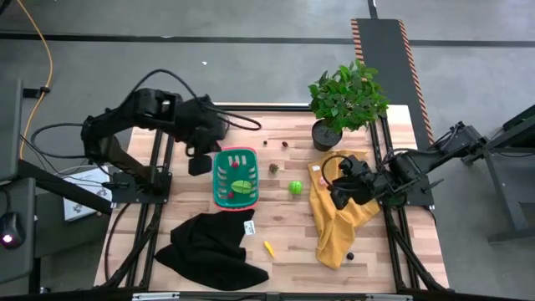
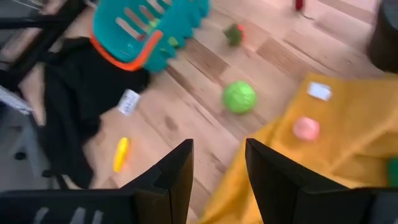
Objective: Pick and placing Produce into tupperware
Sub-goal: Put the black cherry in the green basket
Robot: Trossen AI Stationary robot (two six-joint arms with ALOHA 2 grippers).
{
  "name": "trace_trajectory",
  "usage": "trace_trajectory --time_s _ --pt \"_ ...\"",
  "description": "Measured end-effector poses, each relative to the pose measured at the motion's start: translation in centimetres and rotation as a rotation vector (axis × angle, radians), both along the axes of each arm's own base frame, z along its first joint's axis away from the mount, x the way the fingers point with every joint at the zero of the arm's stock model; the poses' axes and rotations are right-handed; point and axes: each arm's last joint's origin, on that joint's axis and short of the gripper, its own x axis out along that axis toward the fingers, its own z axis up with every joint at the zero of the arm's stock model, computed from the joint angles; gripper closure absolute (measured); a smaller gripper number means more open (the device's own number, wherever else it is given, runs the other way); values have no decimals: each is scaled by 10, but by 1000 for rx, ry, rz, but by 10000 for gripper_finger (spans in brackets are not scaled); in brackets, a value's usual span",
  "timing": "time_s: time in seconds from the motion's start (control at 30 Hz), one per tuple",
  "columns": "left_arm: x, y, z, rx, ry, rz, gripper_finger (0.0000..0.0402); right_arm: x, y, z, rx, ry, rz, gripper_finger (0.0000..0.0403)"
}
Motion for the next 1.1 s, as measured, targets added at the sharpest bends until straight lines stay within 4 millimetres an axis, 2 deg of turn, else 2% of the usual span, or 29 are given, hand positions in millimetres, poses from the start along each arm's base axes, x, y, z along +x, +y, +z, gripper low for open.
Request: trace_trajectory --time_s 0.3,0.5,0.83,1.1 --pt "-21 -4 12 -21 -66 54 400 8 -1 4 27 -57 39 265" --pt "-27 -6 12 -49 -78 59 400 12 3 4 93 -54 86 265" --pt "-32 -15 -23 -117 28 75 401 23 26 -9 212 22 215 270" --pt "-21 -42 -48 -161 34 -12 401 18 39 -10 333 53 192 331"
